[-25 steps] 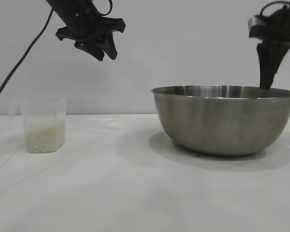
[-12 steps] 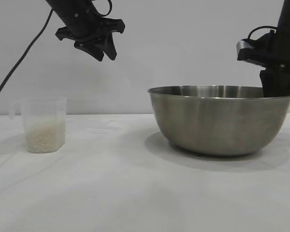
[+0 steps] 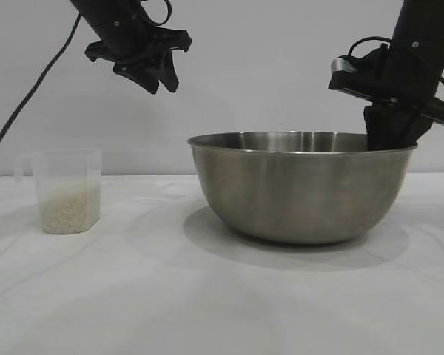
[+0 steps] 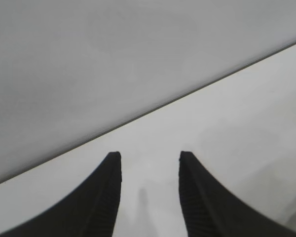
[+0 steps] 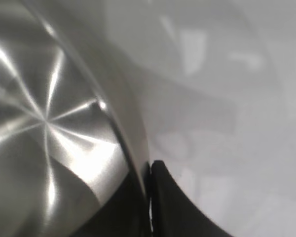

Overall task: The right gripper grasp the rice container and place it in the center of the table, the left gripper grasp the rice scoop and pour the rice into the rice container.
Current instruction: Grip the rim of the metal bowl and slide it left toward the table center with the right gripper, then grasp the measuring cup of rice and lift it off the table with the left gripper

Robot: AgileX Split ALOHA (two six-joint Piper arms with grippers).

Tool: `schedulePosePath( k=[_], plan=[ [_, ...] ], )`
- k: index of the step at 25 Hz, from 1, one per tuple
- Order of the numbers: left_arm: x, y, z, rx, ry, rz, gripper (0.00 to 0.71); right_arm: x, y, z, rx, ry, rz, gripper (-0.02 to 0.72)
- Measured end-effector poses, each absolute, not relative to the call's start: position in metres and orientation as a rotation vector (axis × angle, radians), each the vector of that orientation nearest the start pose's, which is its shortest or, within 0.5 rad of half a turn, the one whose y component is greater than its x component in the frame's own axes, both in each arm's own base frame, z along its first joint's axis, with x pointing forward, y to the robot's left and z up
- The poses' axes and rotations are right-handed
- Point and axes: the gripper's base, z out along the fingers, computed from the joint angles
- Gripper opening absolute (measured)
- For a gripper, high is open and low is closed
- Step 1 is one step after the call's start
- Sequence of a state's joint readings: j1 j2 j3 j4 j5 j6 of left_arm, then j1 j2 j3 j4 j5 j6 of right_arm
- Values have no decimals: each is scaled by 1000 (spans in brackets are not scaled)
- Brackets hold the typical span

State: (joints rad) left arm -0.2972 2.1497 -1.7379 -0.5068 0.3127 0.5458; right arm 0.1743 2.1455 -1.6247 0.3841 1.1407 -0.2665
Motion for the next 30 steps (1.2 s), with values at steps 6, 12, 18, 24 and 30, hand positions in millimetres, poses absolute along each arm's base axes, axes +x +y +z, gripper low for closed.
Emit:
schedulePosePath(
  k=[6, 12, 18, 24, 30],
  plan=[
    [479, -161, 228, 476, 2128, -296, 233, 413, 105, 168, -423, 3046, 552, 398],
    [478, -161, 227, 488, 2141, -298, 233, 407, 97, 208, -463, 2965, 473, 542],
    [478, -161, 227, 488, 2145, -301, 233, 368, 83, 285, -467, 2693, 406, 526],
    [476, -162, 225, 486, 2173, -321, 233, 288, 66, 271, -502, 2586, 317, 526],
    [471, -161, 247, 495, 2136, -318, 233, 204, 51, 285, -500, 2406, 259, 526]
  ],
)
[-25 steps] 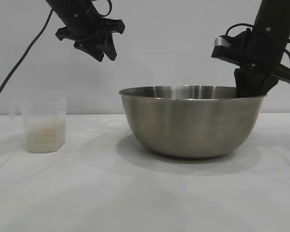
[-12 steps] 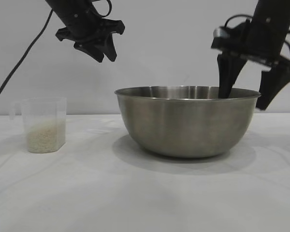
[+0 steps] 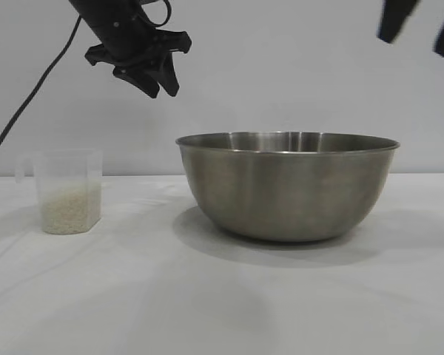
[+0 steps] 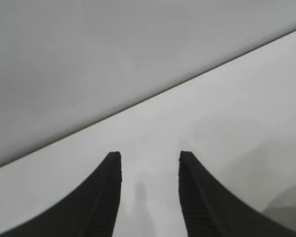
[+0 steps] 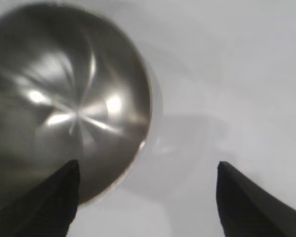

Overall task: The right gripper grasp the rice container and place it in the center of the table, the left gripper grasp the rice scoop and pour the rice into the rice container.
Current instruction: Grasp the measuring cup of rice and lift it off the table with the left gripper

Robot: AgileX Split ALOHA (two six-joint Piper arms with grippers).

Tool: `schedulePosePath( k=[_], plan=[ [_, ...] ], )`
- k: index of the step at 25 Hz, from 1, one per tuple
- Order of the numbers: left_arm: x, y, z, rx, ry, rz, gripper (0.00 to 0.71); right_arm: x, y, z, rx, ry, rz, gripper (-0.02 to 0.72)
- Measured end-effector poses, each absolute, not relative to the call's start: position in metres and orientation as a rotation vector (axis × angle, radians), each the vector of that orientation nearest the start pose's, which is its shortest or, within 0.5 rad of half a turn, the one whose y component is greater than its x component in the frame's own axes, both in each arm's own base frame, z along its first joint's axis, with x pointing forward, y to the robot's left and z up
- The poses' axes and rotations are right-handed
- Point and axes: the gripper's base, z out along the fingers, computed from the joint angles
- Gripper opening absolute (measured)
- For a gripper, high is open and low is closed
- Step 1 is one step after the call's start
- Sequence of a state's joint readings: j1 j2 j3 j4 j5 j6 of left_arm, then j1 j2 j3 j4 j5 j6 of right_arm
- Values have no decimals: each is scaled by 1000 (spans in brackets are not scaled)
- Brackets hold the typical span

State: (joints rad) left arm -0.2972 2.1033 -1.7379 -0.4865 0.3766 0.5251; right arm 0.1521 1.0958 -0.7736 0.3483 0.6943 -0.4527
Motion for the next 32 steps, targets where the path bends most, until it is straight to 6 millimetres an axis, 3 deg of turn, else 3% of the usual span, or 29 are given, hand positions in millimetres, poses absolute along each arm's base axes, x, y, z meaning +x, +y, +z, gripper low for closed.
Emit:
schedulePosePath(
  k=[8, 15, 18, 20, 26, 32],
  plan=[
    [450, -151, 268, 461, 2080, -286, 233, 106, 35, 316, -478, 2306, 232, 526],
    [402, -127, 259, 370, 2046, -198, 233, 45, 26, 320, -455, 2299, 250, 526],
    [376, -114, 253, 321, 2024, -152, 233, 27, 24, 312, -449, 2307, 261, 526],
    [356, -105, 248, 297, 2016, -125, 233, 16, 22, 301, -452, 2311, 261, 471],
    [303, -83, 240, 234, 1984, -84, 233, -9, 19, 275, -431, 2259, 268, 476],
    [261, -74, 216, 262, 1966, -124, 233, -26, 14, 271, -409, 2168, 237, 476]
  ],
)
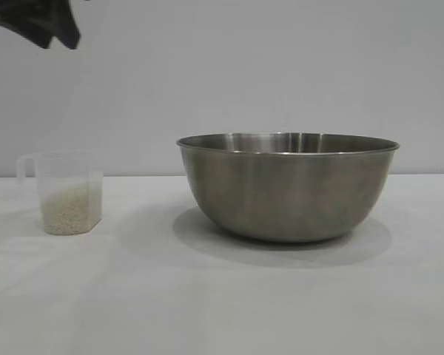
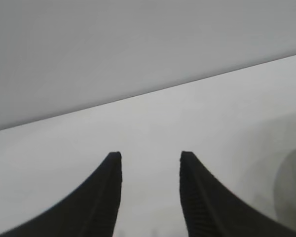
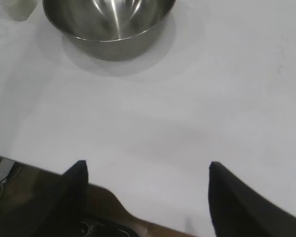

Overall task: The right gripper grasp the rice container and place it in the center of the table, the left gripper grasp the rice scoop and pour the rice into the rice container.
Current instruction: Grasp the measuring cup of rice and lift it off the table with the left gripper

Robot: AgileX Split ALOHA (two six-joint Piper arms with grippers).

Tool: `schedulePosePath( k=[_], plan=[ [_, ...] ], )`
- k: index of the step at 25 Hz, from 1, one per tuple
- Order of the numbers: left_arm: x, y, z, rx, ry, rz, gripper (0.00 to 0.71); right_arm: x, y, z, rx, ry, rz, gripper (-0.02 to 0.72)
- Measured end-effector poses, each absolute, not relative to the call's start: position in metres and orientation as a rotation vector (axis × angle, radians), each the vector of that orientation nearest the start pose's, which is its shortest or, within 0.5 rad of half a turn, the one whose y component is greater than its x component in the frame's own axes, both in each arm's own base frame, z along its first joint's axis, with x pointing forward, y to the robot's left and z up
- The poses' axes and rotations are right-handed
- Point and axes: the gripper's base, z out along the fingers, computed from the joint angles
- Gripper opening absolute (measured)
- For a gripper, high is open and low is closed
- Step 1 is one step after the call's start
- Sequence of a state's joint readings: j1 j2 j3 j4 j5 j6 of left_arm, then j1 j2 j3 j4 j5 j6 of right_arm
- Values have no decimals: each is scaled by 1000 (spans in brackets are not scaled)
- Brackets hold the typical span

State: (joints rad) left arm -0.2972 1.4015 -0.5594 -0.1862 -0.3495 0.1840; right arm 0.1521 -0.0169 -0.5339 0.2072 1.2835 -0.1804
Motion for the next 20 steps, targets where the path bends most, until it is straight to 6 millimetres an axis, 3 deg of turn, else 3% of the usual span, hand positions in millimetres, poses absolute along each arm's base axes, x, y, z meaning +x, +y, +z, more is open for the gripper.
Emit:
schedulePosePath(
  k=[8, 16, 20],
  plan=[
    [224, -66, 178, 237, 1929, -190, 233, -26, 14, 270, -400, 2170, 236, 476],
    [234, -68, 130, 234, 2022, -171, 233, -15, 12, 269, -367, 2101, 199, 476],
    [238, -69, 119, 232, 2004, -167, 233, -13, 12, 268, -361, 2094, 187, 476]
  ],
)
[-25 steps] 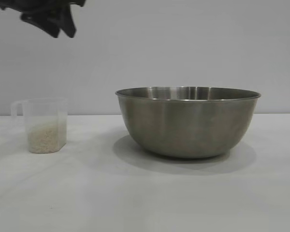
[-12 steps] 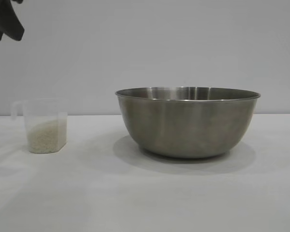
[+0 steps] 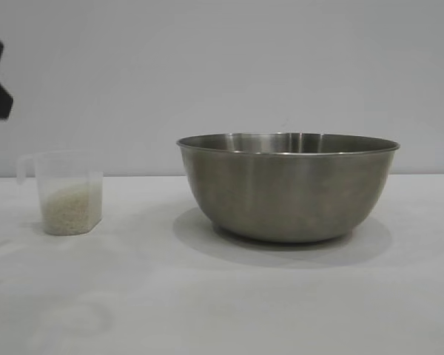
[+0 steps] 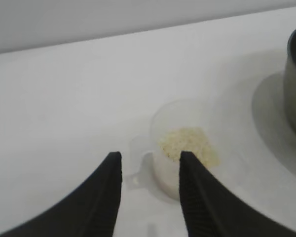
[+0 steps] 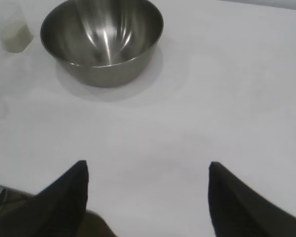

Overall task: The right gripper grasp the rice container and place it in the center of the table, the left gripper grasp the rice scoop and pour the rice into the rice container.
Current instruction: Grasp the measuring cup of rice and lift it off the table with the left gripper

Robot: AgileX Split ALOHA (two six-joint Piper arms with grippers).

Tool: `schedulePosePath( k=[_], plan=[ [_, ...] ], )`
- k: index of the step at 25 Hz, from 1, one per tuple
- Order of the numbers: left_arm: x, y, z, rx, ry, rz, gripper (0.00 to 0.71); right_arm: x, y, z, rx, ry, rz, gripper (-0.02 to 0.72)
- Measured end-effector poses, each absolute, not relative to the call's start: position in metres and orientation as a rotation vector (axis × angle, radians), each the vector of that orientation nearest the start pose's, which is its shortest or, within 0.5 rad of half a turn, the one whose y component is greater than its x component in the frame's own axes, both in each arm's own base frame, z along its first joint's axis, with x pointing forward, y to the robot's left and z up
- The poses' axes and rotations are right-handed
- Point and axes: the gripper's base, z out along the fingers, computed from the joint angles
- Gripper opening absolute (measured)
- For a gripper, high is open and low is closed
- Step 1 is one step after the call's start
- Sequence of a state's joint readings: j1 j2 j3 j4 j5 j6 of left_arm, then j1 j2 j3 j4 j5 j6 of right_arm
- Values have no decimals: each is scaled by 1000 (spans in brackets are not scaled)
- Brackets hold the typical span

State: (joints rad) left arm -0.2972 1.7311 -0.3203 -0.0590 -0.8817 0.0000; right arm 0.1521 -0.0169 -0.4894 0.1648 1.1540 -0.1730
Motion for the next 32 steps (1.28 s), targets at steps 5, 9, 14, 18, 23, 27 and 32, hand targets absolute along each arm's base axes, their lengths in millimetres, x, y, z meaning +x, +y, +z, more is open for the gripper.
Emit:
schedulePosePath(
  k=[5, 9, 14, 18, 23, 27, 32],
  plan=[
    [241, -69, 110, 231, 1982, -165, 233, -13, 12, 268, -360, 2090, 185, 476],
    [242, -68, 101, 218, 1980, -153, 233, -13, 12, 268, -360, 2090, 183, 476],
    [245, -65, 91, 169, 1954, -121, 233, -13, 12, 268, -360, 2090, 183, 476],
    [244, -64, 78, 176, 1998, -111, 233, -13, 12, 268, -360, 2090, 183, 476],
    [242, -64, 67, 183, 2039, -103, 233, -13, 12, 268, -360, 2090, 183, 476],
    [241, -63, 61, 189, 2063, -99, 233, -13, 12, 268, -360, 2090, 183, 476],
    [248, -66, 63, 188, 2035, -107, 233, -13, 12, 268, -360, 2090, 183, 476]
  ],
)
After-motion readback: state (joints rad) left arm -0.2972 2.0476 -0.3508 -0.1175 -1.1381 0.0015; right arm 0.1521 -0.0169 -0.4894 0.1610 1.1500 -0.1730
